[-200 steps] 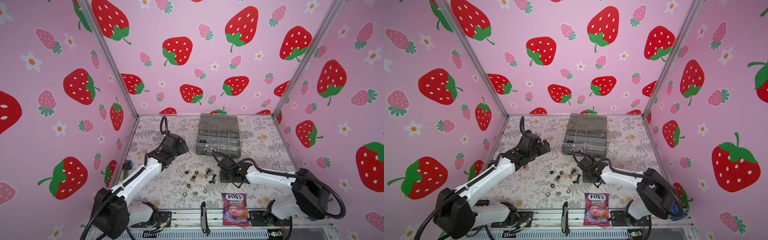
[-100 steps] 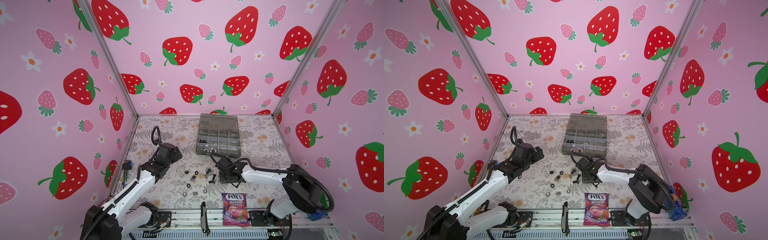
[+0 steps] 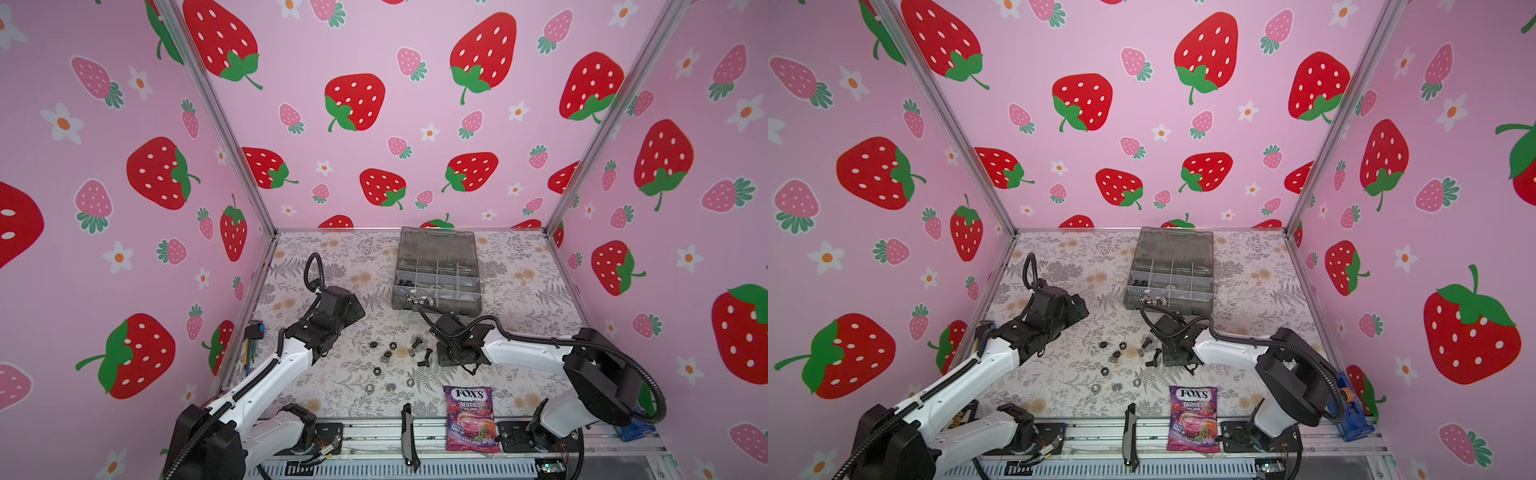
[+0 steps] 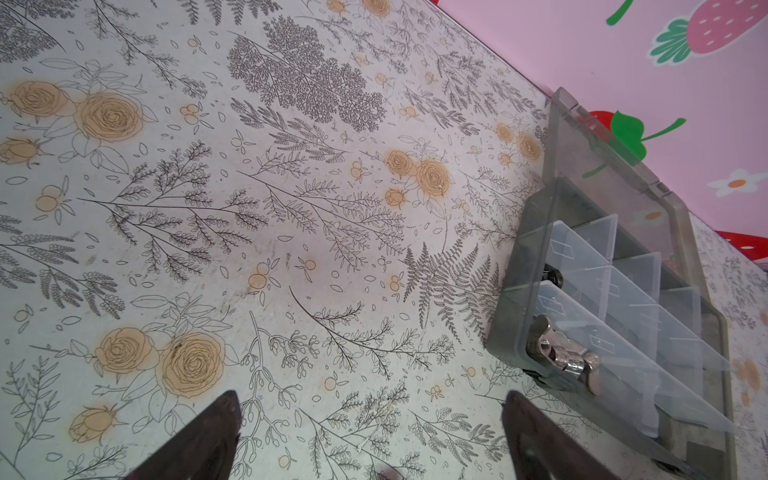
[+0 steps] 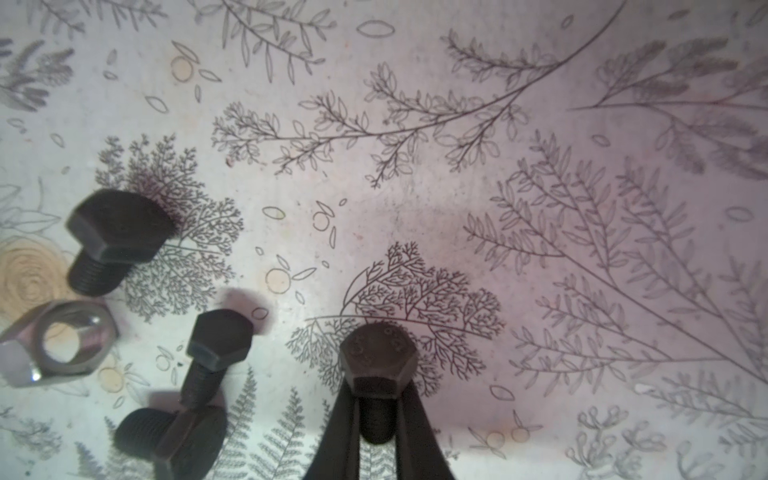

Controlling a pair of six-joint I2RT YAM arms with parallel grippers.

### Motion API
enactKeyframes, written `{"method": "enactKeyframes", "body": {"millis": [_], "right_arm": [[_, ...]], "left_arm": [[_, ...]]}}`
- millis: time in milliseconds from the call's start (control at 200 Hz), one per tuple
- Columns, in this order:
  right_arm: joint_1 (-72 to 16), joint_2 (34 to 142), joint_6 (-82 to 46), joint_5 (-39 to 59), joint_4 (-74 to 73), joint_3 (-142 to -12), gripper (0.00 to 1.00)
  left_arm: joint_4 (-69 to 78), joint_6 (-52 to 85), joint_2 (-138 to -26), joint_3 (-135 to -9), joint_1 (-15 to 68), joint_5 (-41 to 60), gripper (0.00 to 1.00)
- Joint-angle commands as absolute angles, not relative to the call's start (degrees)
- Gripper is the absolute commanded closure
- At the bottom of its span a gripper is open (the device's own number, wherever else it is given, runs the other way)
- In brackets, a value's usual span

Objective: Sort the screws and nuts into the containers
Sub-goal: 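Lift the black bolt and carry it over the organizer box with the right gripper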

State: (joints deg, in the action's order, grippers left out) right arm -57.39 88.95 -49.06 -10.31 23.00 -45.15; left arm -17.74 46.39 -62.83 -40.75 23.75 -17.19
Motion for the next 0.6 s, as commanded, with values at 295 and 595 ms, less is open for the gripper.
{"method": "enactKeyframes", "body": {"millis": [295, 595], "right_arm": [[-52.9, 80.3, -45.4, -16.5, 28.8, -53.6, 1.0], [-42.0, 78.8, -38.4, -12.6, 30.3, -59.7, 1.0]], "left_arm": [[-17.1, 46.5, -62.7, -41.3, 23.4, -19.7, 0.0], [-16.5, 45.8, -63.2, -41.2, 23.3, -19.5, 0.0]]}}
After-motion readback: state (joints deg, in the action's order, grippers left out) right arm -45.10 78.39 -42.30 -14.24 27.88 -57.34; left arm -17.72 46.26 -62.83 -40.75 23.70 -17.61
